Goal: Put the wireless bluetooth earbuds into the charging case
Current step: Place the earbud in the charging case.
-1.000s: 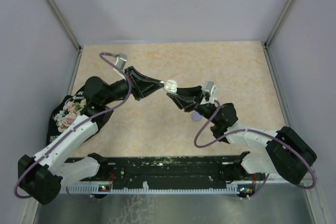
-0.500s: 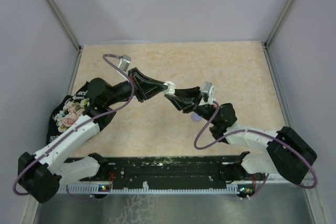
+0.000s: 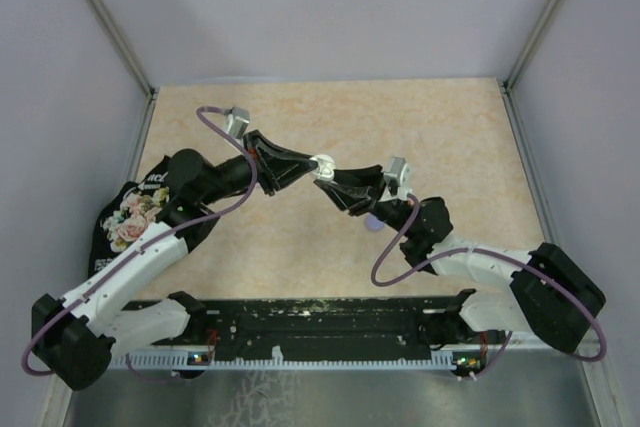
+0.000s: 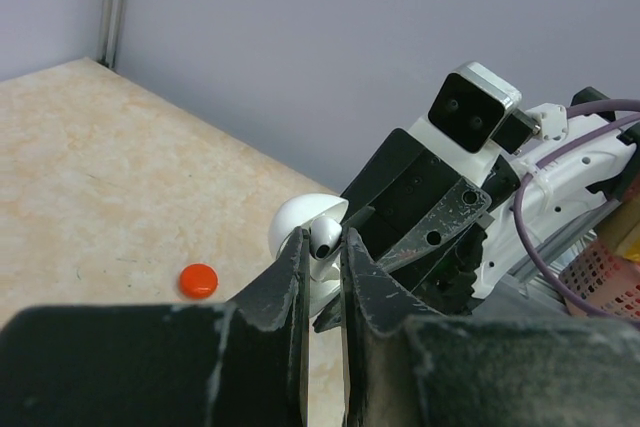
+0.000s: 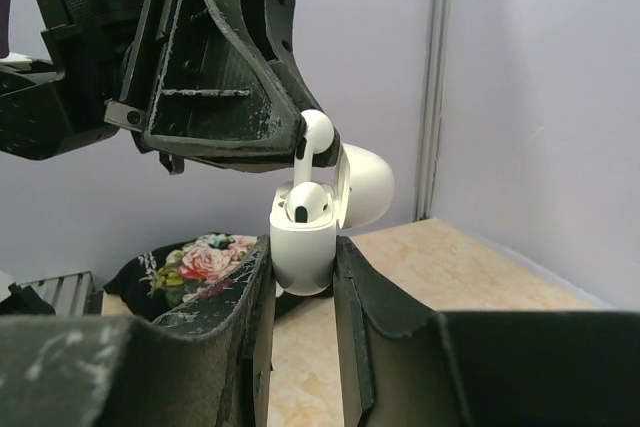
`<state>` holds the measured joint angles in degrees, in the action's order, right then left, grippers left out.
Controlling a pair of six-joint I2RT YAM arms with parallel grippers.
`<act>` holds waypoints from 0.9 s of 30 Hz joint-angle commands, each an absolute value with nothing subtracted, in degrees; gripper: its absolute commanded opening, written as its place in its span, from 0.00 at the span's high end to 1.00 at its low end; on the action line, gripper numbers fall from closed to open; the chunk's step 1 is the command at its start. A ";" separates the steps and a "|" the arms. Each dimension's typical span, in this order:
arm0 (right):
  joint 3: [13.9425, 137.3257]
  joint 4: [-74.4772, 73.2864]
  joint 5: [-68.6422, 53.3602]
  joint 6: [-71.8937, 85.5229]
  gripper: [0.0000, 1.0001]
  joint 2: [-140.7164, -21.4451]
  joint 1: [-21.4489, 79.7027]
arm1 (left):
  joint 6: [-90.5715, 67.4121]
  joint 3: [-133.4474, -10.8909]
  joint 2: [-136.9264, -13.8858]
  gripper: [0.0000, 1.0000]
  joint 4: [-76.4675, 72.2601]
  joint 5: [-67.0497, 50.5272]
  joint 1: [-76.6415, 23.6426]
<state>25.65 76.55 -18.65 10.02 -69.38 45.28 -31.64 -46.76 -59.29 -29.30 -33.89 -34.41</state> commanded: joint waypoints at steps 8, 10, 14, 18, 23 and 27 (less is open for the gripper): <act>29.03 78.93 -18.42 8.42 1.00 -67.53 45.81 | -30.09 -47.32 -58.57 0.89 -27.13 -35.42 -34.89; 29.18 78.84 -18.43 8.28 1.00 -67.71 45.81 | -31.47 -46.80 -58.39 0.89 -28.30 -35.80 -34.90; 29.32 79.30 -18.47 8.27 1.00 -68.14 45.80 | -33.25 -46.31 -57.95 0.89 -29.70 -35.73 -35.07; 29.35 79.45 -18.59 8.35 1.00 -68.13 45.81 | -33.26 -46.22 -57.79 0.89 -29.22 -35.55 -35.24; 29.35 79.23 -18.59 8.32 1.00 -67.63 45.80 | -32.90 -45.49 -57.53 0.86 -27.73 -34.97 -35.49; 29.31 78.52 -18.63 8.00 1.00 -67.11 45.80 | -31.36 -45.77 -56.69 0.75 -25.40 -33.72 -35.51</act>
